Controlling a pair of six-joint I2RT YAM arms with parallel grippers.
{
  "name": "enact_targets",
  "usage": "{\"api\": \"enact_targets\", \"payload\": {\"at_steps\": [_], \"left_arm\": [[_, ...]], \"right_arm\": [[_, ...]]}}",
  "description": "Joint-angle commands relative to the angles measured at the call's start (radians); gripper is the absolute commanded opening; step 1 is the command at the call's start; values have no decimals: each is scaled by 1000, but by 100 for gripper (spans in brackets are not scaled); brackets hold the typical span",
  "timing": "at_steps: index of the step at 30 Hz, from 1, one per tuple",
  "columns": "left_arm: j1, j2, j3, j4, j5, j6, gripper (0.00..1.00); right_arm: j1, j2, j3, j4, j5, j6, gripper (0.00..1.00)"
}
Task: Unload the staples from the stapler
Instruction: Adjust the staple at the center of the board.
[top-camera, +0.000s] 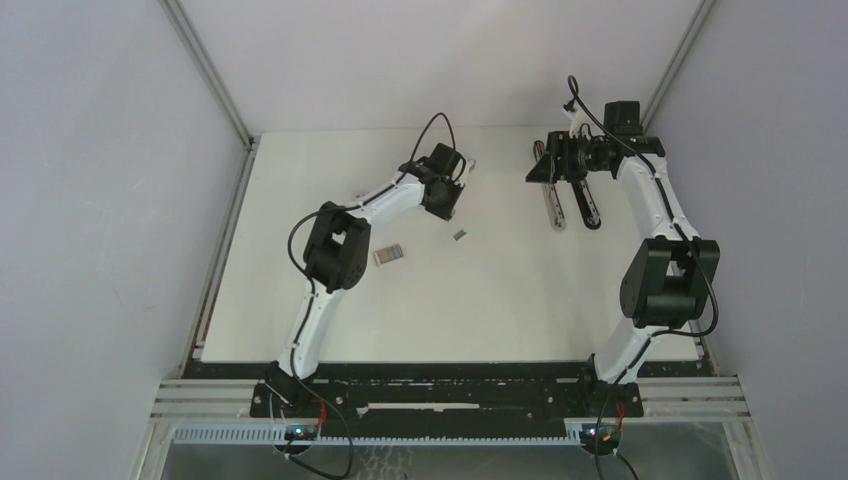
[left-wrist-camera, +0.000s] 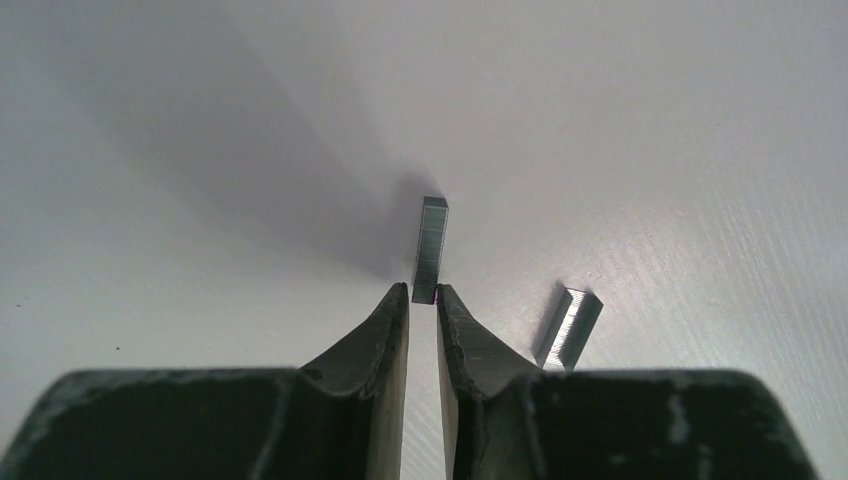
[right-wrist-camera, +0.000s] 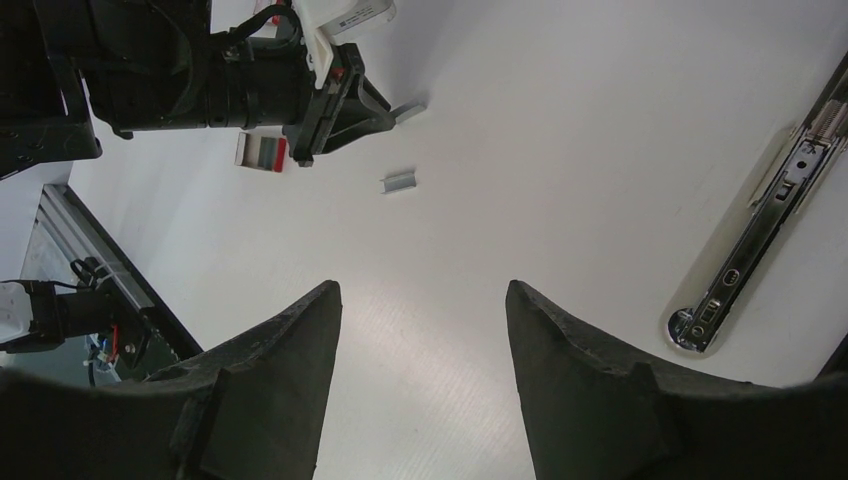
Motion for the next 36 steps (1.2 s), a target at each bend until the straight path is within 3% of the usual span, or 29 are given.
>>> {"api": "enact_targets", "payload": {"at_steps": [1, 5, 14, 29, 36], "left_arm": [[-5, 1, 67, 14, 19, 23, 20], [-5, -1, 67, 15, 27, 24, 15], [-2, -7, 64, 22, 40, 13, 15], [148, -12, -37, 181, 497, -281, 16], [170, 0, -95, 249, 603, -382, 16]], "right_arm": [[1, -9, -2, 31, -24, 16, 62], [1, -7, -2, 32, -24, 16, 62], [2, -4, -2, 30, -27, 15, 64], [0, 13, 1, 23, -37, 15, 67], [3, 19, 4, 19, -45, 15, 74]]}}
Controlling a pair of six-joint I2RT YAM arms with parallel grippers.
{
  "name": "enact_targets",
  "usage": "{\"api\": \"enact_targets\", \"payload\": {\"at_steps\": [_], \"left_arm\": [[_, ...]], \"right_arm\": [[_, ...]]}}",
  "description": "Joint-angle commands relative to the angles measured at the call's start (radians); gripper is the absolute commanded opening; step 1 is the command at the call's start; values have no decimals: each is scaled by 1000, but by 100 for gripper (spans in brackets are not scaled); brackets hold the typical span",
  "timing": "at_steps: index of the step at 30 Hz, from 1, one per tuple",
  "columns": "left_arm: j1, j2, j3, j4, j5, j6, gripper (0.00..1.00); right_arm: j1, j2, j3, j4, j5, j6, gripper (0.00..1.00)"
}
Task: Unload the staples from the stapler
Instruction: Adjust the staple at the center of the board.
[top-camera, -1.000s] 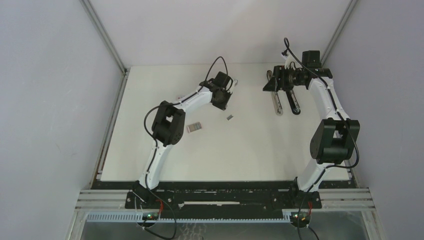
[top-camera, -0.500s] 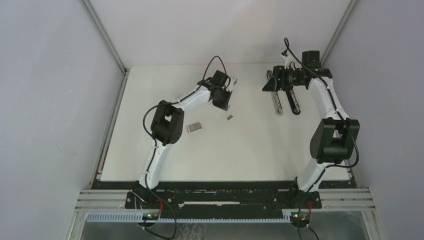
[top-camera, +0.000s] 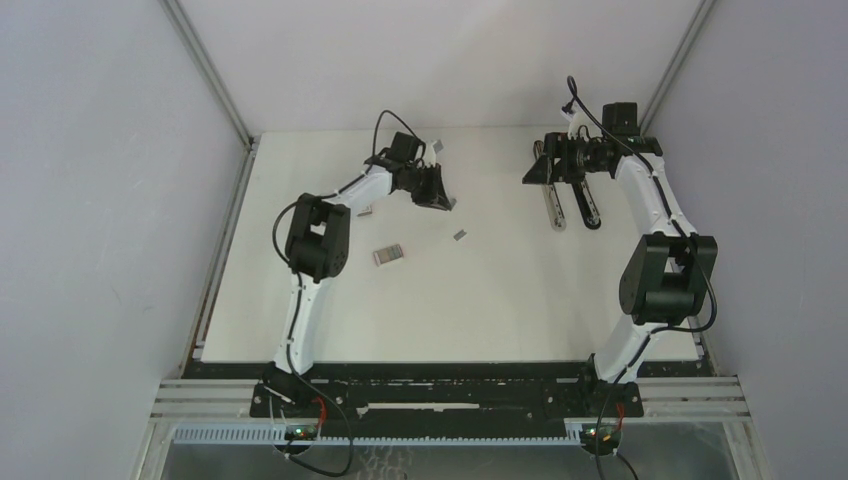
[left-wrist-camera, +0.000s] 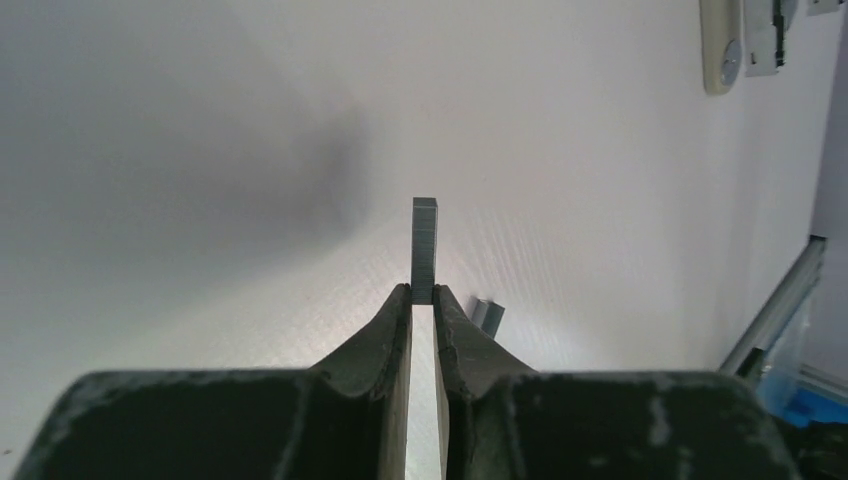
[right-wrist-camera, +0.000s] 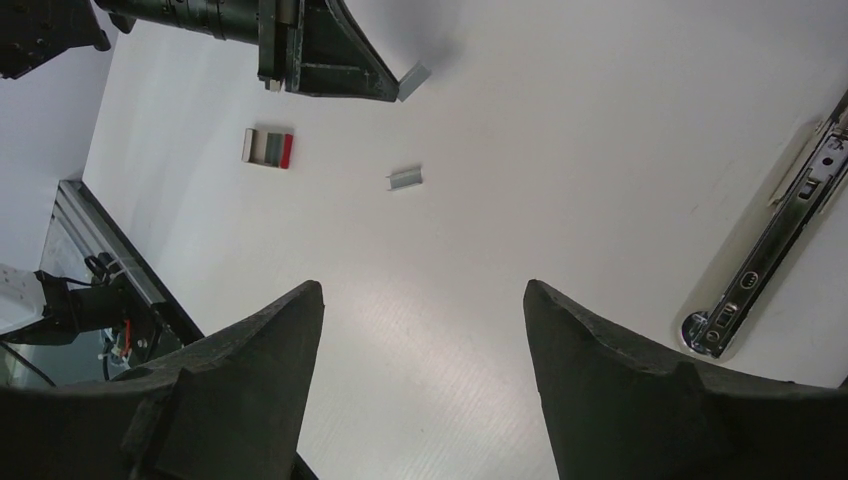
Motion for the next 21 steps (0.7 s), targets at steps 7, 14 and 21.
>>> {"api": "enact_targets", "payload": {"at_steps": [7, 14, 21], "left_arm": [[-3, 1, -121, 153, 172, -211, 16], [0, -1, -182, 217, 185, -289, 17], [4, 1, -190, 225, 164, -295, 17]], "right_arm": [[3, 6, 6, 14, -37, 7, 81], [2, 6, 7, 10, -51, 4, 99], [6, 5, 7, 8, -56, -1, 100]]}}
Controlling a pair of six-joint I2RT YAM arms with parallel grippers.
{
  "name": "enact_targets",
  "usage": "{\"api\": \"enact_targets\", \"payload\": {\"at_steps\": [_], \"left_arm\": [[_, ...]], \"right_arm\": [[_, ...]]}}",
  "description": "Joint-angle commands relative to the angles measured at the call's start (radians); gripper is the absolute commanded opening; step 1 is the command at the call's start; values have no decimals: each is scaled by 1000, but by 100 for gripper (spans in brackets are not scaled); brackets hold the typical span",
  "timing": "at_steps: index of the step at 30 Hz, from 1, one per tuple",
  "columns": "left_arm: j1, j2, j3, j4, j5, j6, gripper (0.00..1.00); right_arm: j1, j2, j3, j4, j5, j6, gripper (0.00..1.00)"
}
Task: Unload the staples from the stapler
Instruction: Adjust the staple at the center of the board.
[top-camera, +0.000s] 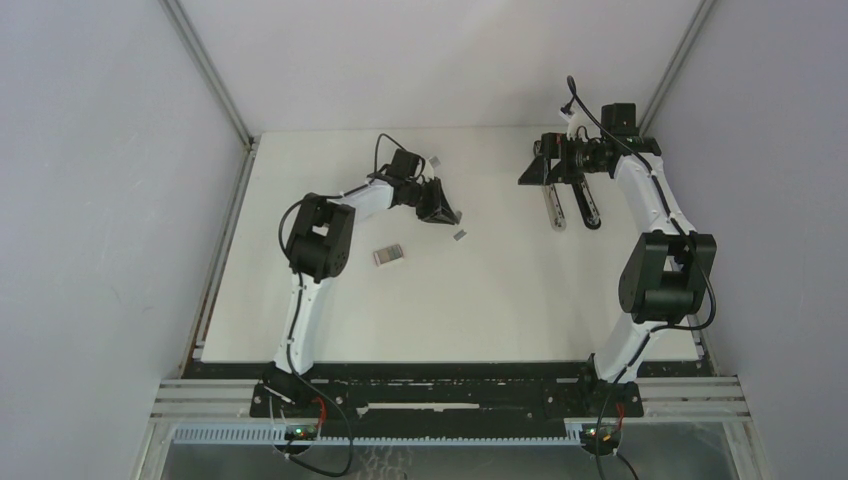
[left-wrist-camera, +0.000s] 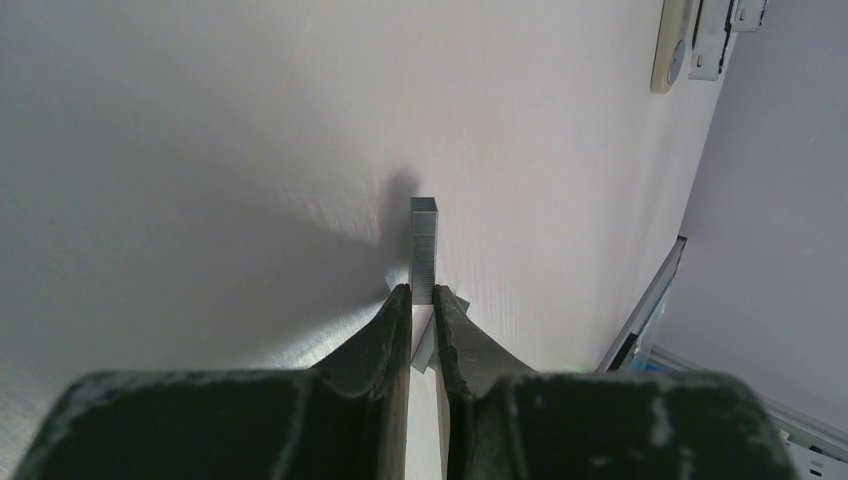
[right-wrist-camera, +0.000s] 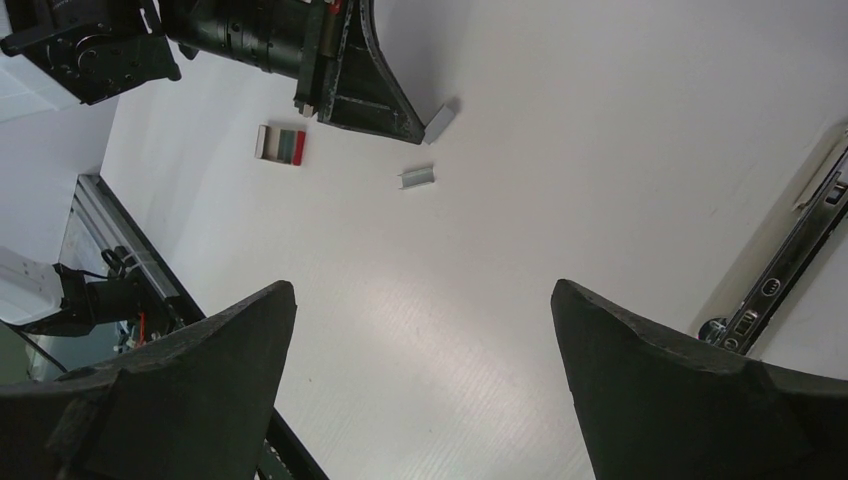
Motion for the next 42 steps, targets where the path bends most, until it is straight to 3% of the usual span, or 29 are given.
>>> {"api": "enact_targets", "payload": {"at_steps": [1, 35, 42], "left_arm": [[4, -3, -14, 39, 8, -24, 17], [38, -37, -51, 38, -58, -2, 28], [41, -51, -51, 14, -86, 25, 38]], "right_arm": [[5, -7, 7, 10, -29, -5, 100], [23, 2, 7, 10, -23, -8, 100], [28, 4, 9, 9, -13, -10, 100]]}}
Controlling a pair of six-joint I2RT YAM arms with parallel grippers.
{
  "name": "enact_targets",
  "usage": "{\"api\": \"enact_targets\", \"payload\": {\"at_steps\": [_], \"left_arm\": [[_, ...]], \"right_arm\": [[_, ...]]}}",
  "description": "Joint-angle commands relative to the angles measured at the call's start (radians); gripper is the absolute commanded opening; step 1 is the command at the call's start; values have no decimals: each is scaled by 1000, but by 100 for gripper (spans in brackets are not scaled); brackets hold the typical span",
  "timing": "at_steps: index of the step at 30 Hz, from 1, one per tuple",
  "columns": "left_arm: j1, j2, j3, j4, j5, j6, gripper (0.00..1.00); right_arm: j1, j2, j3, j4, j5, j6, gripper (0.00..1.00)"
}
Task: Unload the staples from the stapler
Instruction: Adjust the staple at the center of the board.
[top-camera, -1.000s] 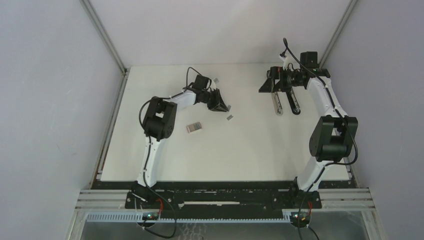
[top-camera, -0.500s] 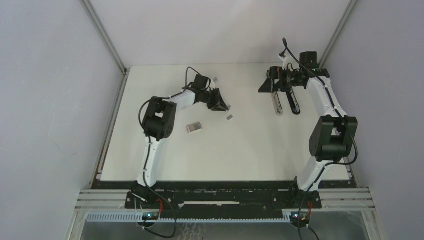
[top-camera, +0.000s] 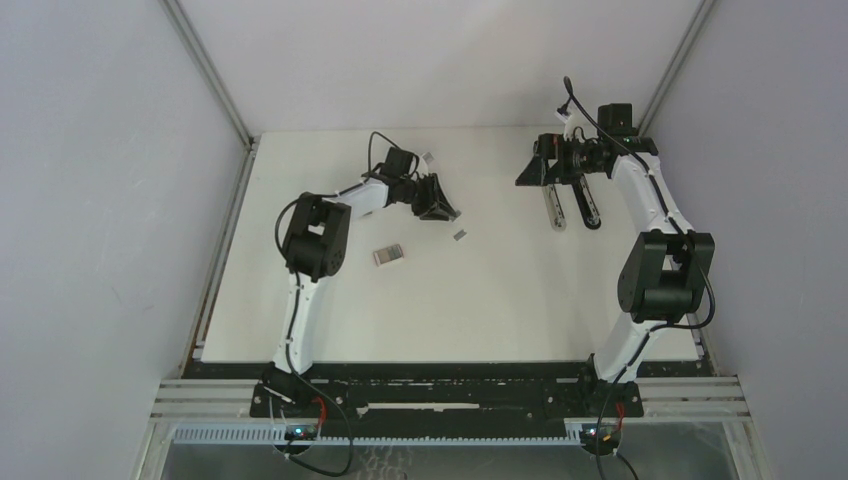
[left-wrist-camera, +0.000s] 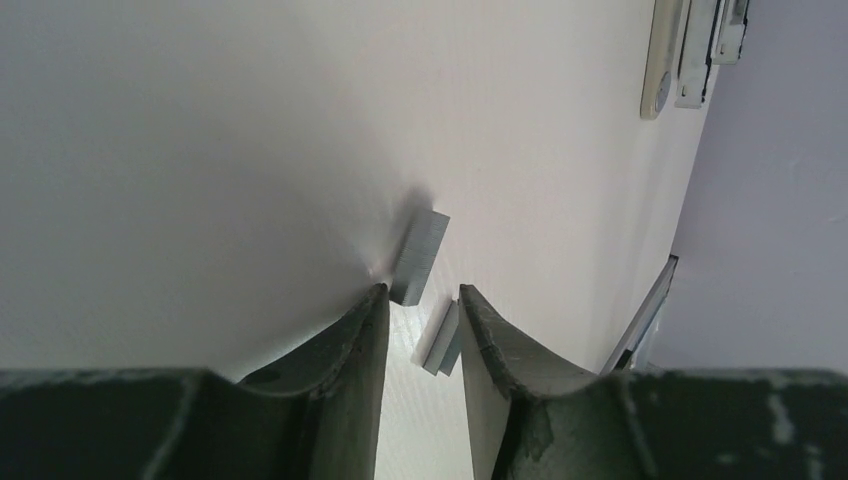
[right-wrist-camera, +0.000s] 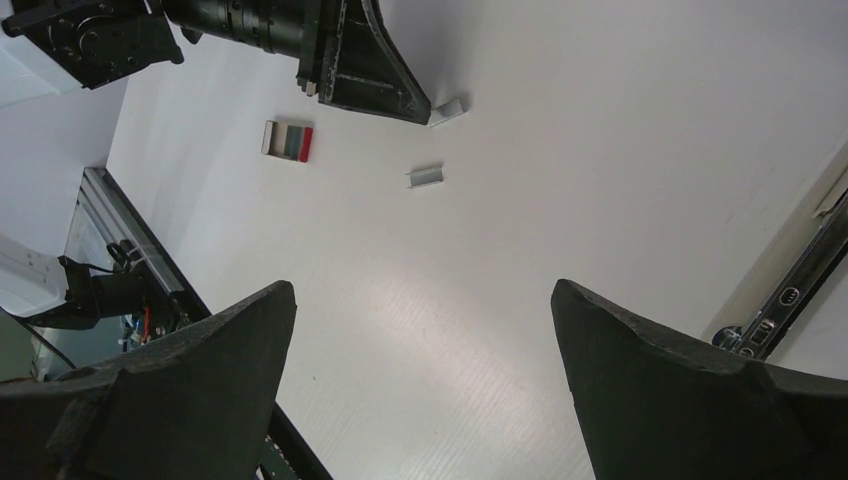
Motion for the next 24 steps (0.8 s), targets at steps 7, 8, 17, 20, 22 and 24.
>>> {"api": "enact_targets", "payload": {"at_steps": [7, 8, 17, 20, 22, 24], "left_arm": [[15, -74, -36, -54, -120, 84, 49], [14, -77, -34, -60, -127, 95, 51], [10, -150, 41, -177, -279, 333, 63], [11, -180, 46, -201, -313, 397, 69], [10, -196, 42, -208, -315, 426, 72], [10, -207, 35, -211, -299, 454, 74]], "right_arm": [[14, 2, 9, 8, 1, -15, 100], [14, 2, 9, 7, 3, -17, 100], [31, -18, 8, -6, 45, -68, 100], [44, -27, 3, -2, 87, -82, 100], [58, -28, 3, -3, 106, -89, 100], [80, -25, 0, -3, 127, -96, 100]]}}
